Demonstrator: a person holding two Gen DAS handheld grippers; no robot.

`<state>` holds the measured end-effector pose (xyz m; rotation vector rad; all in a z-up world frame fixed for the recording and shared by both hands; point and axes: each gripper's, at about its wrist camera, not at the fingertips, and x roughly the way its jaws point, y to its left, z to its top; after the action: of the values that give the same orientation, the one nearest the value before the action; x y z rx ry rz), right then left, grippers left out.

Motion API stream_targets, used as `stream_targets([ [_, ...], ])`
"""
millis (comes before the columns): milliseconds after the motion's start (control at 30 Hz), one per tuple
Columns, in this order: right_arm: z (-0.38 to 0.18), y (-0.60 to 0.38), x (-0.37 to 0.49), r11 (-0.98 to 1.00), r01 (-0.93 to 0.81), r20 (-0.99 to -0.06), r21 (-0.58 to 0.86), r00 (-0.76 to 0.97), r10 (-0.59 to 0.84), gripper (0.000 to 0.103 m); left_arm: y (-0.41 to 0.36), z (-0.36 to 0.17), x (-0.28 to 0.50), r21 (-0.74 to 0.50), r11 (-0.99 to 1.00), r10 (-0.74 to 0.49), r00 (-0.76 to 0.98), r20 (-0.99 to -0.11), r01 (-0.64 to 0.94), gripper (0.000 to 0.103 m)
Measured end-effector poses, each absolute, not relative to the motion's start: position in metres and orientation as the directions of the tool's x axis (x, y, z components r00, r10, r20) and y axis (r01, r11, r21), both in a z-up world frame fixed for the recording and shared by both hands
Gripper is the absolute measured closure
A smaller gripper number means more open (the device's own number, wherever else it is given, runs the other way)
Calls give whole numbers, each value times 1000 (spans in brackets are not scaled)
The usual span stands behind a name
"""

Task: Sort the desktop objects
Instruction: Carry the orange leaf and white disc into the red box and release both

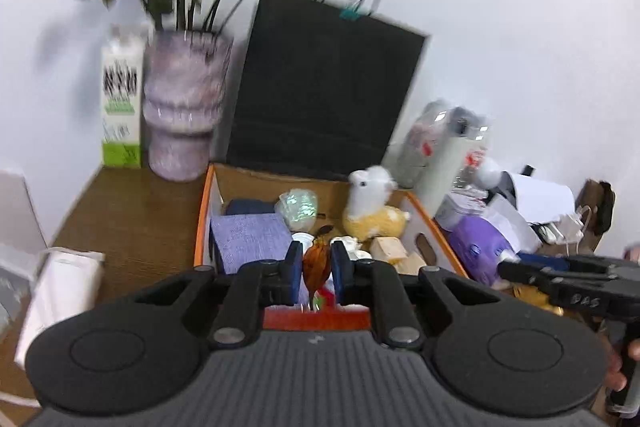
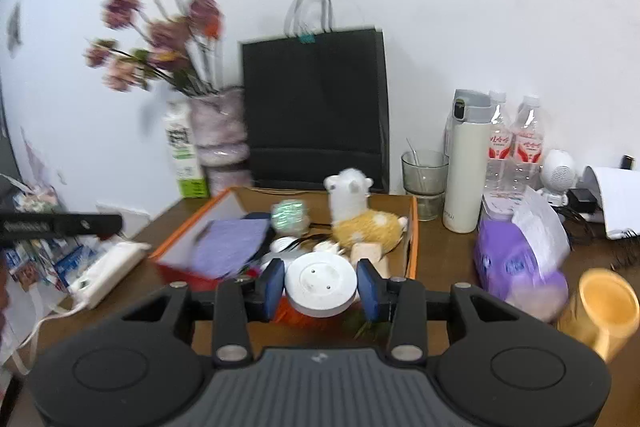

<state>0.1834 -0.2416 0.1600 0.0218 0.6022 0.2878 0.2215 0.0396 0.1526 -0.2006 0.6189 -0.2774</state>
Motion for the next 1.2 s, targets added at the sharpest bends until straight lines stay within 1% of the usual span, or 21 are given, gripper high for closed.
stream_targets([
  [67,151,-238,235,963,-246,-649,112,716,258,65,37,142,259,-283,942,-320,739,-592,181,87],
  [167,126,-227,291,968,-237,-752,78,624,213,65,28,117,303,-262,953,-293,689,-663,154,87],
  [233,106,-212,316,968,-248,-813,29,558,167,65,24,95,326,-244,960,-275,648,-710,140,87],
  [267,92,-200,328,964,-261,-848,-40,520,106,65,24,83,338,-238,963,-262,624,-736,124,87],
  [300,80,-187,335,952,-281,-866,-118,498,40,65,23,75,348,-230,967,-249,606,-756,110,87],
  [367,60,-169,347,920,-330,-885,-211,465,-36,65,23,60,360,-221,971,-235,577,-782,96,87],
  [433,48,-159,356,902,-345,-886,-258,458,-79,65,20,54,368,-209,972,-230,569,-789,103,87],
  [500,42,-157,363,907,-350,-897,-234,438,-63,64,17,55,372,-192,973,-230,565,-793,126,87],
  [533,44,-158,365,913,-345,-900,-219,433,-52,63,16,56,373,-189,972,-235,556,-797,139,81],
  [567,45,-160,366,918,-345,-904,-194,426,-32,63,17,56,376,-191,970,-244,544,-803,152,79],
  [600,46,-163,367,924,-346,-910,-159,415,-1,51,18,58,377,-200,968,-250,537,-806,151,75],
  [633,49,-166,367,931,-345,-912,-122,410,32,40,20,61,377,-205,969,-249,532,-809,141,69],
  [667,54,-171,366,938,-336,-910,-80,409,69,36,22,64,377,-206,970,-244,528,-814,130,62],
  [700,60,-176,365,947,-317,-907,-42,410,97,35,23,70,376,-210,970,-243,526,-815,123,47],
  [800,85,-192,357,963,-263,-887,64,428,175,35,27,88,364,-217,969,-247,548,-799,121,35],
  [833,94,-194,352,964,-254,-878,77,442,187,35,27,95,357,-208,970,-243,556,-795,128,29],
  [933,120,-198,329,967,-241,-843,83,500,197,32,26,111,332,-186,972,-236,607,-759,146,17],
  [1067,139,-210,292,965,-227,-783,131,573,241,26,22,116,281,-134,988,-152,674,-723,79,8],
  [1100,141,-214,283,966,-219,-769,136,592,242,26,22,116,266,-140,988,-149,688,-710,70,3],
  [1133,140,-216,273,971,-200,-751,134,618,231,26,22,117,250,-149,987,-150,705,-693,64,0],
  [1200,140,-220,243,984,-135,-695,114,698,176,25,19,116,221,-145,988,-141,738,-660,59,0],
])
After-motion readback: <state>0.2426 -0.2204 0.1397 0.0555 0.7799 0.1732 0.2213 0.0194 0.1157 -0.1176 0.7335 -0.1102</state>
